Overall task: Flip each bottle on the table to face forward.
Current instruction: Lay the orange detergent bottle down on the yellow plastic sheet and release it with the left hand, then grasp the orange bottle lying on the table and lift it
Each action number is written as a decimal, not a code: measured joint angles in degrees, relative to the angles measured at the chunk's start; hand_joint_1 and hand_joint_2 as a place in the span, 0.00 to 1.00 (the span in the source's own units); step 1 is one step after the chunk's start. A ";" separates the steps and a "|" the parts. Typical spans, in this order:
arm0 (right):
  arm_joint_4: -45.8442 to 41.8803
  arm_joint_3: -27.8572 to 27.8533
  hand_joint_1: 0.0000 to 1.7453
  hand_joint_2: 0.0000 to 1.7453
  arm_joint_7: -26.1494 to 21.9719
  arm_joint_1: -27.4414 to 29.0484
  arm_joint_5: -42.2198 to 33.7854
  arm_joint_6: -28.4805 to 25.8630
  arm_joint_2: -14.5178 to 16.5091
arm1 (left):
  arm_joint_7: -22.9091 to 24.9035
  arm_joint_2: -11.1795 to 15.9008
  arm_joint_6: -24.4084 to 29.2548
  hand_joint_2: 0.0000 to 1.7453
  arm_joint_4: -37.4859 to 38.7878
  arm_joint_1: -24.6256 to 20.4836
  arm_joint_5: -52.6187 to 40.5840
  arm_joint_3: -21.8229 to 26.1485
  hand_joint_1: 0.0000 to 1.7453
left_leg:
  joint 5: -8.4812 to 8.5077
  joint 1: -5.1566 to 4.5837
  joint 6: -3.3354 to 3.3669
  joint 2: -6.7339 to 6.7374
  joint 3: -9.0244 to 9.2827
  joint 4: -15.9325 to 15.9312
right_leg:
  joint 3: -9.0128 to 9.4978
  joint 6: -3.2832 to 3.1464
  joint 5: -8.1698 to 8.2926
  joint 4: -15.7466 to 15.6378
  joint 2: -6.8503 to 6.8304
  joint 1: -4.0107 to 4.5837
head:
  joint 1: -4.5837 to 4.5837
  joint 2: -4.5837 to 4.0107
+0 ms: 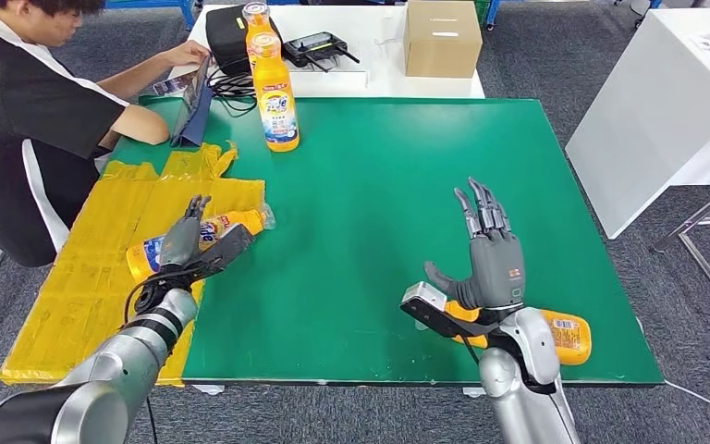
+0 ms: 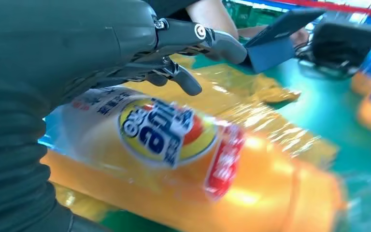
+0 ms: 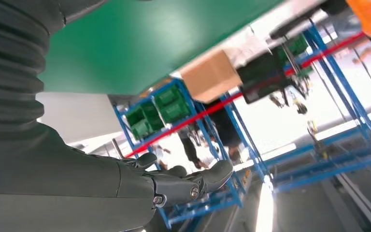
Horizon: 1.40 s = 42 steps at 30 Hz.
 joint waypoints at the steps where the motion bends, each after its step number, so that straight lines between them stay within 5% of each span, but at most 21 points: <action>1: -0.04 -0.18 0.00 1.00 -0.03 0.43 -0.41 1.61 -0.40 | -2.21 -0.34 -0.65 1.00 -0.73 0.24 1.90 0.93 0.00 | 0.00 0.00 0.00 0.00 0.00 0.00 | 0.00 0.00 0.00 0.00 0.00 0.00 | 0.00 0.00; 9: -1.89 -3.07 0.00 1.00 -4.68 8.86 -10.82 15.62 -5.56 | -14.37 -5.04 -12.03 1.00 -13.22 5.29 18.32 3.89 0.00 | -0.08 -0.04 0.02 -0.17 -0.12 0.01 | -0.04 0.02 -0.02 -0.08 -0.06 -0.02 | 0.00 0.00; 17: -4.04 -7.78 0.00 1.00 -5.51 16.57 -10.40 18.09 -6.49 | -15.05 -10.68 -21.26 1.00 -30.43 13.94 31.02 -2.11 0.00 | -0.15 -0.03 0.07 -0.13 -0.18 0.01 | -0.07 0.02 -0.03 -0.13 -0.06 -0.03 | -0.01 0.00; 28: -4.70 -10.24 0.00 1.00 -5.45 18.25 -10.34 18.14 -6.38 | -14.37 -12.21 -22.34 1.00 -38.53 17.31 32.89 -5.93 0.00 | -0.10 0.02 0.02 -0.14 -0.12 0.00 | -0.06 0.01 -0.02 -0.10 -0.05 0.00 | -0.02 0.00; 42: -4.26 -16.23 0.00 1.00 3.82 14.09 9.43 1.39 -3.98 | -13.00 -13.52 -21.64 1.00 -43.09 21.14 33.31 -8.89 0.00 | -0.10 -0.02 0.03 -0.15 -0.15 0.00 | -0.06 0.01 -0.02 -0.11 -0.06 -0.03 | -0.02 0.00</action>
